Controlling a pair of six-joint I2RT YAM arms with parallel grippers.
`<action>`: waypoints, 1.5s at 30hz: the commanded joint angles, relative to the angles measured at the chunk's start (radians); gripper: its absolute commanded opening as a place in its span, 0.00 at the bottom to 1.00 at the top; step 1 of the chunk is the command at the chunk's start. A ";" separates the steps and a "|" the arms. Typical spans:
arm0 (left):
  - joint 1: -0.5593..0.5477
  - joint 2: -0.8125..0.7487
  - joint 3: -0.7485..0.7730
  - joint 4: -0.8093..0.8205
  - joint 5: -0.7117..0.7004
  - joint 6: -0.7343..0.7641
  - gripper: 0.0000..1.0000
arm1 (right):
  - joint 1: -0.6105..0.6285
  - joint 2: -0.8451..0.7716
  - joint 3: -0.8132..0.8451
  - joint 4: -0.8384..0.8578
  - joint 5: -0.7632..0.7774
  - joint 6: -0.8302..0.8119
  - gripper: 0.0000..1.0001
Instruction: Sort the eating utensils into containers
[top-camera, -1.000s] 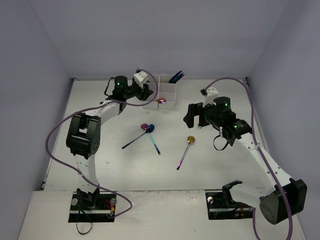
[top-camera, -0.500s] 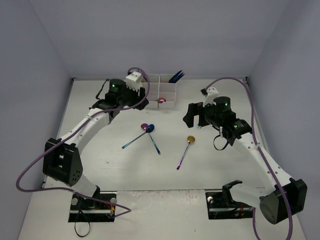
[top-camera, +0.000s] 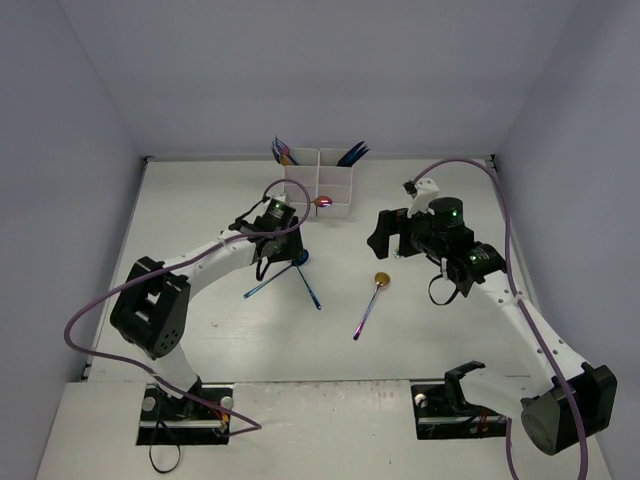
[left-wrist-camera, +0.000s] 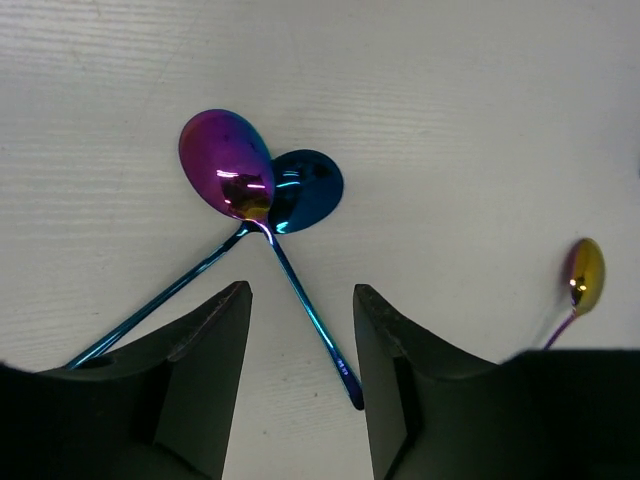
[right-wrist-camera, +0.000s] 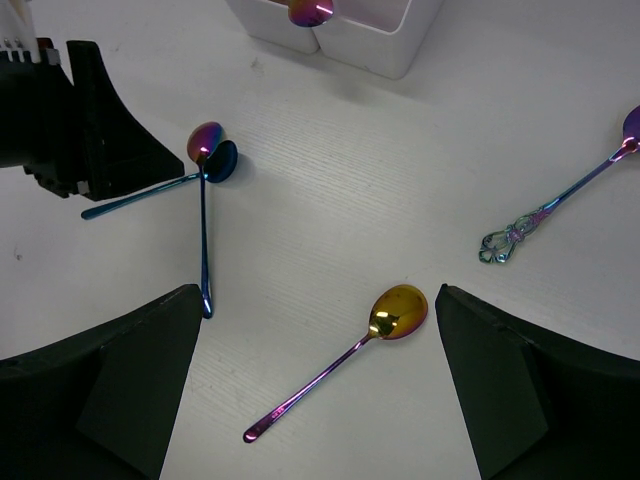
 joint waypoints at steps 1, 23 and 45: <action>-0.005 0.024 0.052 -0.009 -0.066 -0.079 0.41 | 0.001 -0.047 -0.006 0.044 0.006 0.007 1.00; -0.011 0.173 0.110 0.001 -0.079 -0.122 0.24 | -0.001 -0.113 -0.062 0.043 0.008 0.015 1.00; -0.007 0.232 0.153 -0.031 -0.108 -0.120 0.17 | -0.001 -0.116 -0.074 0.041 0.008 0.018 1.00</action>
